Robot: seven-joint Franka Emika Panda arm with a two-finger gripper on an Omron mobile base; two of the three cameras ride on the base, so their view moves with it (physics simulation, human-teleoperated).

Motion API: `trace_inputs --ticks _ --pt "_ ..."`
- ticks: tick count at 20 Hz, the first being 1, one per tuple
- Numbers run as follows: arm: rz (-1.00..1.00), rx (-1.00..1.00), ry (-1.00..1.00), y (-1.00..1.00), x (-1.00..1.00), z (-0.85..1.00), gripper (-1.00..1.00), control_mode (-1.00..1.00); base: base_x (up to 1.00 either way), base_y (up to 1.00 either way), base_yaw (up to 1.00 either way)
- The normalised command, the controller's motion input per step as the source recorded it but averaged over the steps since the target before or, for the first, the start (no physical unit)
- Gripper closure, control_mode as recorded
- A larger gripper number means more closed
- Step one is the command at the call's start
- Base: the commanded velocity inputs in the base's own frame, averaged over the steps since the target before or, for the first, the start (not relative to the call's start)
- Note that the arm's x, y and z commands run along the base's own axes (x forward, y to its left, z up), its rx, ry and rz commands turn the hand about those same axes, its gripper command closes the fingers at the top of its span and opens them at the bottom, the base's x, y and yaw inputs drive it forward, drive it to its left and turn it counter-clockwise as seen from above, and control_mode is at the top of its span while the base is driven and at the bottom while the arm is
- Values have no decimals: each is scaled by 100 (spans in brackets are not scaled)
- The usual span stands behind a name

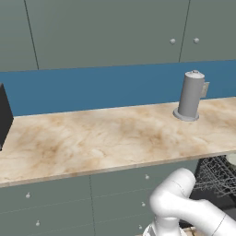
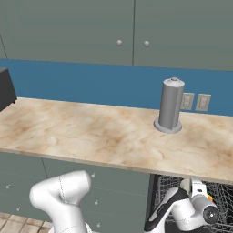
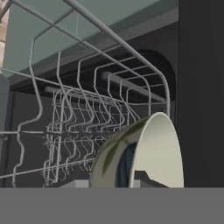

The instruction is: Pick up the cup and bowl from the counter, place them in the dishwasher, and close the dishwasher door.

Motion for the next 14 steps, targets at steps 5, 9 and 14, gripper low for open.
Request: trace_inputs --ticks 5,9,14 --pt "14 -1 2 0 -62 -46 100 -100 0 0 0" --pt "2 -3 -1 -2 -23 22 100 -100 0 0 0" --pt "0 0 -3 -2 -25 49 100 -100 0 0 0"
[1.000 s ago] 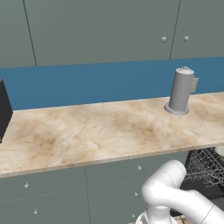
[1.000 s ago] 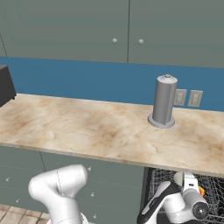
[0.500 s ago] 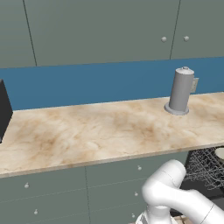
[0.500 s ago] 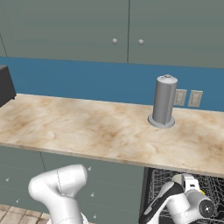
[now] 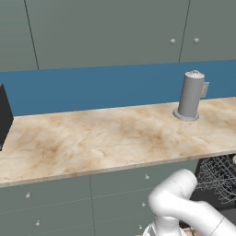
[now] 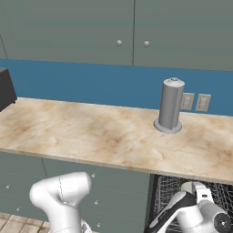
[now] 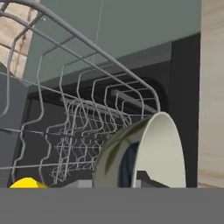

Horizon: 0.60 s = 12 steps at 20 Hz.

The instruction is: Pick up the cup and bowl from the counter, place them in the dishwasher, and close the dishwasher door.

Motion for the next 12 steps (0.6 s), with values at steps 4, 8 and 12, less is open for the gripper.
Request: trace_inputs --ticks 4,8,12 --pt "1 0 0 0 -42 -5 100 -100 0 0 0" --pt "5 0 2 0 -28 -40 100 -100 0 0 0" --pt "6 0 1 0 -6 -25 100 -100 0 0 0"
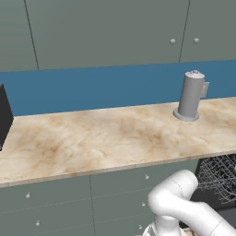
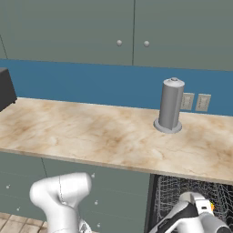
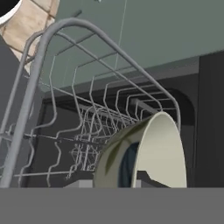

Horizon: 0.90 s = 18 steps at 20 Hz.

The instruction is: Pick up the cup and bowl from the counter, place them in the dishwasher, and close the dishwasher door.

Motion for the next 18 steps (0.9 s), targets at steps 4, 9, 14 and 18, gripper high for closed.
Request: trace_inputs --ticks 4,9,14,18 --pt "5 0 4 0 0 -38 100 -100 0 0 0" --pt "5 0 8 0 1 -58 100 -100 0 0 0" --pt "5 0 6 0 0 -50 100 -100 0 0 0" --pt "3 0 4 0 0 -39 -100 -100 0 0 0"
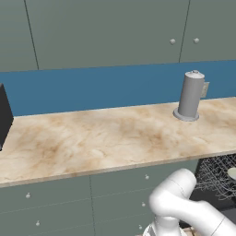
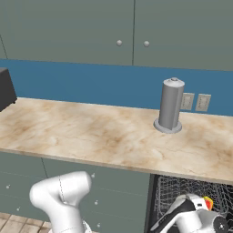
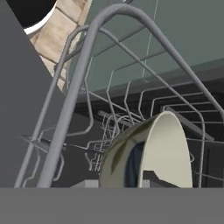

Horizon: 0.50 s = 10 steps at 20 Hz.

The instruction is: Pick up the cup and bowl from the counter, place them in the dishwasher, and close the dishwasher door.

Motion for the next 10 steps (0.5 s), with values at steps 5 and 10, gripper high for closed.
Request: trace_inputs --ticks 5,10 --pt "0 -2 0 -7 0 3 -100 -100 0 0 0" --pt "0 -6 0 0 -4 50 -100 -100 0 0 0"
